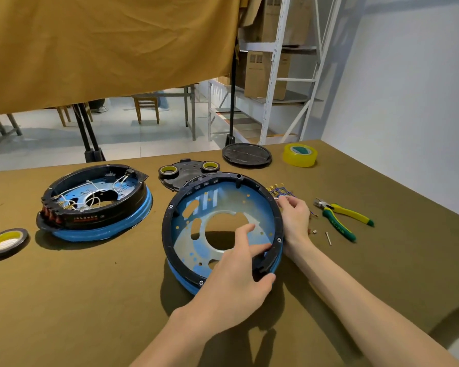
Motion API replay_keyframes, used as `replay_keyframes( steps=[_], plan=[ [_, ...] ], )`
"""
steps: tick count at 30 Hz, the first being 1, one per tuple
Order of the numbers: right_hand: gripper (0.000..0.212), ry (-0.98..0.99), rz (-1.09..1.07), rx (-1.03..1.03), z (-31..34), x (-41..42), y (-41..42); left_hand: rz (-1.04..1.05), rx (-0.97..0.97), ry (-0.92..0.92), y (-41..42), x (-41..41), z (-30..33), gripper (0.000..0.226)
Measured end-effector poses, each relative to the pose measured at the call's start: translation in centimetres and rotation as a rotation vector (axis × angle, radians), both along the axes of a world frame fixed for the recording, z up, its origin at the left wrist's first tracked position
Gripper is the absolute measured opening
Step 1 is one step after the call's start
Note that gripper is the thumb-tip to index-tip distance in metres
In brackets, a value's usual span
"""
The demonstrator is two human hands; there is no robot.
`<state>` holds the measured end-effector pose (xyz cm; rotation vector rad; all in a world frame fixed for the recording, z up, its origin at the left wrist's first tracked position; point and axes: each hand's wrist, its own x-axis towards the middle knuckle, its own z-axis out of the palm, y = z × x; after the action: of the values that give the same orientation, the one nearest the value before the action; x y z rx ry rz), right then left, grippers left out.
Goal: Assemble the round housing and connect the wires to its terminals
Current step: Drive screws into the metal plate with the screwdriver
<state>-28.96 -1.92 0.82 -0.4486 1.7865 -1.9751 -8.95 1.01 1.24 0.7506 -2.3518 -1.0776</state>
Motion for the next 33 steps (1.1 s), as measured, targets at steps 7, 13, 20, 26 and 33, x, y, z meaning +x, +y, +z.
replay_keyframes(
  steps=[7,13,20,26,33],
  plan=[
    [0.024,0.008,0.123,0.027,0.5,0.5,-1.1,0.003,-0.305,-0.173,-1.3,1.6,0.9,0.061],
    [0.013,0.046,0.199,0.04,0.7,0.8,-1.8,-0.115,-0.424,-0.298,-1.1,1.0,1.3,0.035],
    [0.015,0.073,0.244,0.031,0.8,0.7,-2.5,-0.056,-0.457,-0.287,-0.6,0.8,0.4,0.029],
    [0.009,0.102,0.275,0.104,0.2,0.4,-2.7,-0.036,-0.475,-0.292,-0.8,0.5,0.1,0.037],
    [0.061,0.093,0.314,0.113,-0.1,0.1,-3.0,-0.124,-0.547,-0.303,-1.8,1.0,0.2,0.036]
  ],
)
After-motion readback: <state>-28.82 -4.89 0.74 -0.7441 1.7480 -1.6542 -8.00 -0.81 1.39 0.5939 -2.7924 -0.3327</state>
